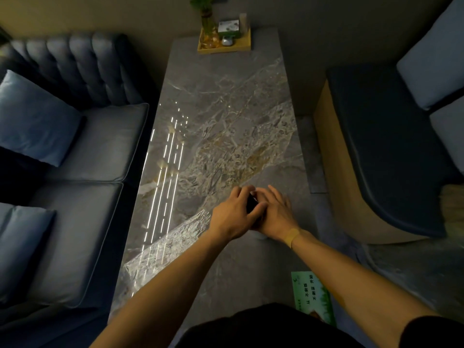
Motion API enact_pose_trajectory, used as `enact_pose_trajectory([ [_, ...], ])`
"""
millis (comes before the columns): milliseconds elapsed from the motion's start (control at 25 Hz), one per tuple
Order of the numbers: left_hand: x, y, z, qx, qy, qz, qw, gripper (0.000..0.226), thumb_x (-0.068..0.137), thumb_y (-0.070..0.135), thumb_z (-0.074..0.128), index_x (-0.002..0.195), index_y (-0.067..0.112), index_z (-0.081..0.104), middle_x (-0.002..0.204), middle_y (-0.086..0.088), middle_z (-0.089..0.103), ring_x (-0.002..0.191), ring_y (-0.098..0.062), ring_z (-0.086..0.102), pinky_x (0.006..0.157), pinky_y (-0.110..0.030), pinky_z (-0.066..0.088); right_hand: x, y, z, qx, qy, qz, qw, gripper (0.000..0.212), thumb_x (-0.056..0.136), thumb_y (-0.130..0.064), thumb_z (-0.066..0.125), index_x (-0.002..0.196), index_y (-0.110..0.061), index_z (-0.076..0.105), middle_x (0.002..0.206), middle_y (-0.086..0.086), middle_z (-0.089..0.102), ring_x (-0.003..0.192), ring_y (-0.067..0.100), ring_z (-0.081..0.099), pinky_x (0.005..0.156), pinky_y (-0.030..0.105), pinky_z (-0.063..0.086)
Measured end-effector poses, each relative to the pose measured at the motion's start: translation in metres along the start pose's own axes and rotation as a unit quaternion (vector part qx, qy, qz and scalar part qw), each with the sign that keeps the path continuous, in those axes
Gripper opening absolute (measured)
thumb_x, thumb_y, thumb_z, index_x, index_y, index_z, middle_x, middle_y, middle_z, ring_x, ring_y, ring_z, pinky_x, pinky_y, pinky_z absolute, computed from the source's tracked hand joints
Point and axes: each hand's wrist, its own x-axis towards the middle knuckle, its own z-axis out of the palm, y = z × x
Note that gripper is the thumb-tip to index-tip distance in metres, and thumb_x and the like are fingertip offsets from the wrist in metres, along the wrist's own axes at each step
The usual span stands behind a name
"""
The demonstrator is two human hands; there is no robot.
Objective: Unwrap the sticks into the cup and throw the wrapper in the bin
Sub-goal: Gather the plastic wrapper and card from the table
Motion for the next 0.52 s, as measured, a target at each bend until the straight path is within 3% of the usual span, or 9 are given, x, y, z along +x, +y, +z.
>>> enact_pose_trajectory([
  [120,-0.0011,0.0050,0.0028,0.017,0.033,-0.009,0.999,0.041,0.092,0.064,0.033,0.115,0.032,0.042,0.118,-0.001,0.054,0.087,-0.028,0.066,0.069,-0.044,0.057,-0.0023,-0.0019,0.0021,-0.003,0.010,0.004,1.000,0.087,0.065,-0.060,0.065,0.141,-0.028,0.035,0.151,-0.007,0.034,0.146,0.021,0.017,0.116,0.054,0.019],
  [280,0.0000,0.0075,0.0074,-0.024,0.049,0.000,0.999,0.030,0.098,0.047,0.038,0.110,0.022,0.049,0.111,-0.006,0.054,0.082,-0.032,0.063,0.069,-0.047,0.055,-0.0053,-0.0011,0.0048,-0.019,0.064,-0.020,0.998,0.077,0.065,-0.057,0.066,0.130,-0.022,0.046,0.140,-0.003,0.046,0.132,0.022,0.039,0.107,0.043,0.038],
  [520,-0.0030,0.0054,0.0098,-0.084,0.075,-0.004,0.994,0.023,0.099,0.038,0.041,0.108,0.019,0.051,0.107,-0.006,0.053,0.080,-0.028,0.060,0.068,-0.045,0.052,-0.0064,-0.0010,0.0052,-0.025,0.052,-0.022,0.998,0.075,0.067,-0.056,0.065,0.130,-0.023,0.043,0.142,0.001,0.043,0.131,0.026,0.038,0.103,0.045,0.042],
])
